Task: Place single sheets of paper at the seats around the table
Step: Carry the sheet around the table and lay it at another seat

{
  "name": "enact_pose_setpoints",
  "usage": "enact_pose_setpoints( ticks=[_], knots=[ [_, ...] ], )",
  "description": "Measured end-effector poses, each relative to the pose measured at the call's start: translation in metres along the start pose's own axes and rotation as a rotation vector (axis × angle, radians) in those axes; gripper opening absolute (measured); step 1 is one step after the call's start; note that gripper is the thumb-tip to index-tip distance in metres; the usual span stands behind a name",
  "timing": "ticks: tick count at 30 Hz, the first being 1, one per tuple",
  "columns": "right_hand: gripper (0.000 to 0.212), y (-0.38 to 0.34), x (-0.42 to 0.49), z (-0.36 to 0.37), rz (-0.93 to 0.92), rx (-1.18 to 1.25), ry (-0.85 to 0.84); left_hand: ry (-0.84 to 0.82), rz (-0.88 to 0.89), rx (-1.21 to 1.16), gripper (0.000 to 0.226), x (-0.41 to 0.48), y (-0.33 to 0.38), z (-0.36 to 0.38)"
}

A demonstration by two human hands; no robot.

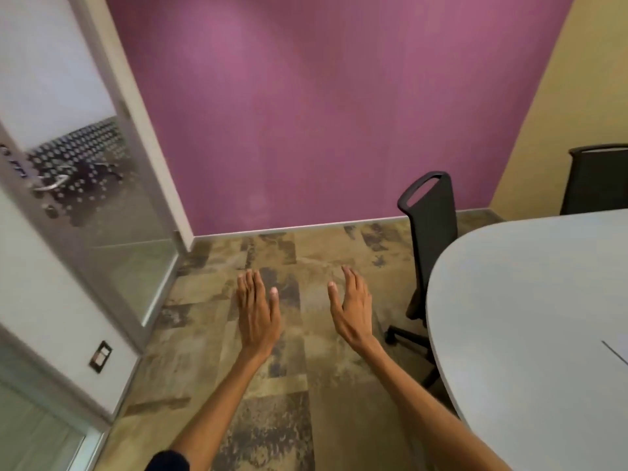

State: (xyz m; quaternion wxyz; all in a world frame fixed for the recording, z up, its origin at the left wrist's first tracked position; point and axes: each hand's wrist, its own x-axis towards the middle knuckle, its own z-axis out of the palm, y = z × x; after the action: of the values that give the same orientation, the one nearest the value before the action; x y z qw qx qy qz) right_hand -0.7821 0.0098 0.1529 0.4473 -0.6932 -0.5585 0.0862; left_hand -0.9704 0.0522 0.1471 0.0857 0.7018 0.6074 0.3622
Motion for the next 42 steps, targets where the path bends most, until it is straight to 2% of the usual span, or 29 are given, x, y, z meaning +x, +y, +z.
enact_pose_setpoints(
  ticks=[11,24,34,42],
  knots=[
    [0.054,0.087,0.083,-0.041,0.256,-0.152,0.244,-0.248,0.190,-0.162,0.060,0.093,0.060,0.124],
    [0.054,0.245,0.151,-0.150,0.540,-0.239,0.478,-0.539,0.521,-0.284,0.062,0.143,0.247,0.297],
    [0.053,0.337,0.119,-0.273,0.822,-0.311,0.736,-0.802,0.746,-0.353,0.067,0.097,0.394,0.402],
    [0.051,0.406,0.071,-0.352,1.039,-0.438,0.871,-1.028,0.876,-0.400,0.054,0.042,0.495,0.478]
  ],
)
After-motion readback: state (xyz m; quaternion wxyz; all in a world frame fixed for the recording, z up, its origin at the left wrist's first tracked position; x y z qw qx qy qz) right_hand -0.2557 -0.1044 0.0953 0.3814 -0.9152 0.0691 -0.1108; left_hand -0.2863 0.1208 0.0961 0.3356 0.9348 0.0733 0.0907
